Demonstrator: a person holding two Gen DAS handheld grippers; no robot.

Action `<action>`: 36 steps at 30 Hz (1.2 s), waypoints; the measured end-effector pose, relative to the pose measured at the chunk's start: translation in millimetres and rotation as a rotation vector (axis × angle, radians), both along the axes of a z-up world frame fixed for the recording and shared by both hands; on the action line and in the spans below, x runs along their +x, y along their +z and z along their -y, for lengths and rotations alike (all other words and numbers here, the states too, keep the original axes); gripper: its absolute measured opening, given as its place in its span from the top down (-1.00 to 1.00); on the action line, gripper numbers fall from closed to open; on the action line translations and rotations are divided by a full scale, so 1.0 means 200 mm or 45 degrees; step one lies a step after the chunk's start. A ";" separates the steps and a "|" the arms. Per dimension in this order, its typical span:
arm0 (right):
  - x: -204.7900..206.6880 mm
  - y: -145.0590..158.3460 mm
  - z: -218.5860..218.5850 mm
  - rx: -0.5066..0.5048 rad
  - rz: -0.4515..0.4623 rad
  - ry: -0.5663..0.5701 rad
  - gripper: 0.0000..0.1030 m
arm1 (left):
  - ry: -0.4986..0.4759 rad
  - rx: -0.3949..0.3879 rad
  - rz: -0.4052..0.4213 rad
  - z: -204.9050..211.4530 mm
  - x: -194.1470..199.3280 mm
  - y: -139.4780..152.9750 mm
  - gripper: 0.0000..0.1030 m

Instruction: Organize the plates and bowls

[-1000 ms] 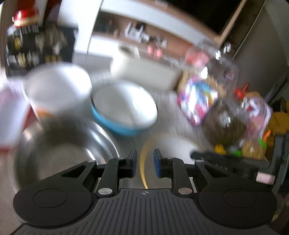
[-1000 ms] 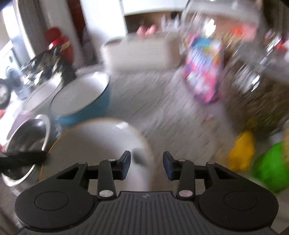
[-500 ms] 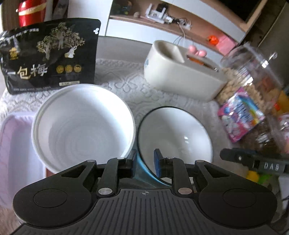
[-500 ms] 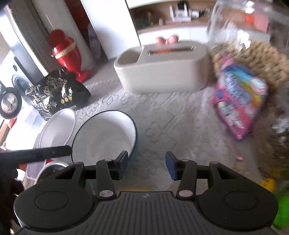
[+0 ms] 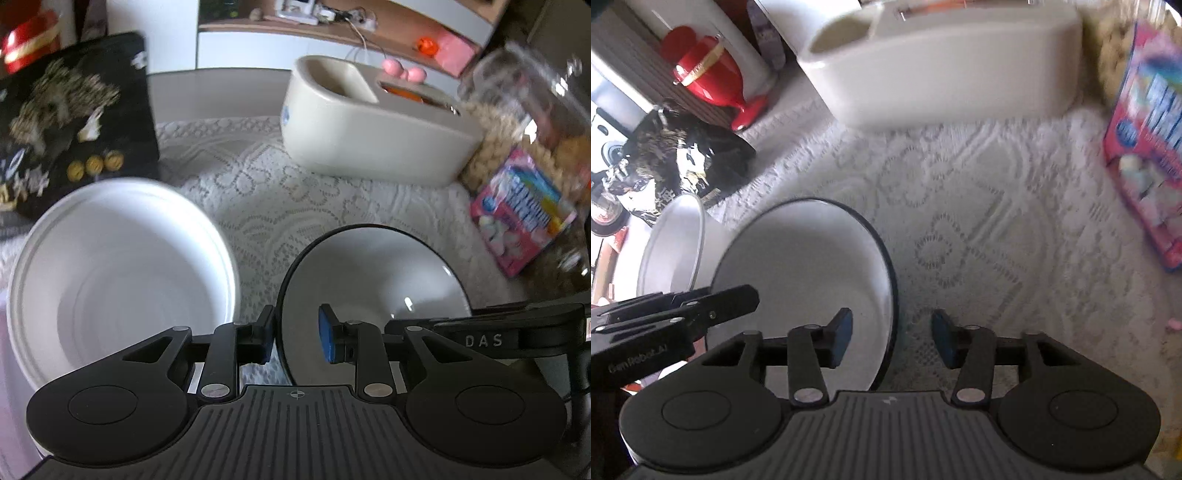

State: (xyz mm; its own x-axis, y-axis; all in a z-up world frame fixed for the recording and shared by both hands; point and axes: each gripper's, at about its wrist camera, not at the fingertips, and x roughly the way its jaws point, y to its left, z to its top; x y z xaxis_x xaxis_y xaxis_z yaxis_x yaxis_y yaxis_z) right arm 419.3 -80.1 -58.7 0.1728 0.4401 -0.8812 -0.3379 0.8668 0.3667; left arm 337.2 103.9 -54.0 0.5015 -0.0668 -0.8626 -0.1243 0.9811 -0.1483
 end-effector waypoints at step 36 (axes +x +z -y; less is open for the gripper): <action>0.01 -0.02 0.28 0.015 -0.027 -0.071 0.19 | -0.215 -0.089 -0.083 0.29 0.23 -0.22 0.30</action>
State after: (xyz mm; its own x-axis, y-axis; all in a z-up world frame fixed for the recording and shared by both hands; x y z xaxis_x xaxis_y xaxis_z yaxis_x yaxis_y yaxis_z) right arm 422.2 -135.7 -61.9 0.1784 0.4409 -0.8796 -0.2811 0.8796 0.3839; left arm 383.6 45.7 -98.4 0.4212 -0.2061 -0.8832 0.0299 0.9765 -0.2136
